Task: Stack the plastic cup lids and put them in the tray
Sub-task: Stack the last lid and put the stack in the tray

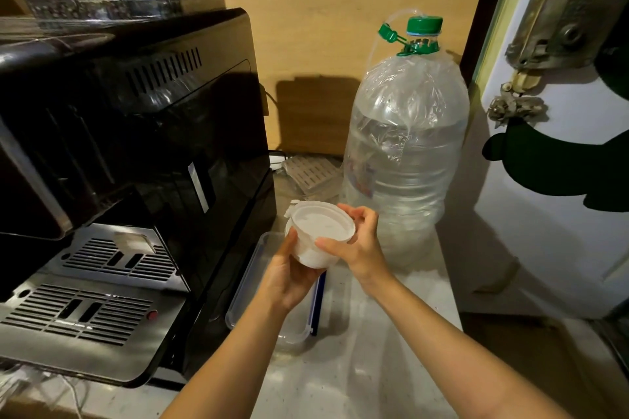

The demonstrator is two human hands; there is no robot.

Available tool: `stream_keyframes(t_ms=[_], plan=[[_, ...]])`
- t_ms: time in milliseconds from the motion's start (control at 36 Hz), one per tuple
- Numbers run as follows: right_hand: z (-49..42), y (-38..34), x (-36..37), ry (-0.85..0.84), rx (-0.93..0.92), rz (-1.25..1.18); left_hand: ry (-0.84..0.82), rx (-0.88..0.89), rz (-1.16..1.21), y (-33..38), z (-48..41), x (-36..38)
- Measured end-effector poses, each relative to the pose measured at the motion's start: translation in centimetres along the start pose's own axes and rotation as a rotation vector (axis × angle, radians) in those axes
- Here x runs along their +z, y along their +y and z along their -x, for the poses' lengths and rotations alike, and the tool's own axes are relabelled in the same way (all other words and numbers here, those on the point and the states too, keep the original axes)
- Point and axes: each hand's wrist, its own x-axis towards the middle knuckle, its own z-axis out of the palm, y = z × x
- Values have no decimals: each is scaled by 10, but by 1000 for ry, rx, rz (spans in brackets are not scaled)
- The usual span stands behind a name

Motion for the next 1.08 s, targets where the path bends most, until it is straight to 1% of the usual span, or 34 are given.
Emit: stream_keyframes(t_ms=[278,417,639,861,1083], plan=[[3,3,-1,-77,37,113,-11,-3,-22,4,1,0],[4,1,-1,-120,83,151,-37,1,-49,7,3,2],[2,-6,-2,-210,159,290,-61,-13,-84,11,7,3],[1,-12,-2,-261,142,386,-64,-22,-120,13,11,2],[-3,-10,-1,-296,152,464,-29,-15,-179,16,13,-2]])
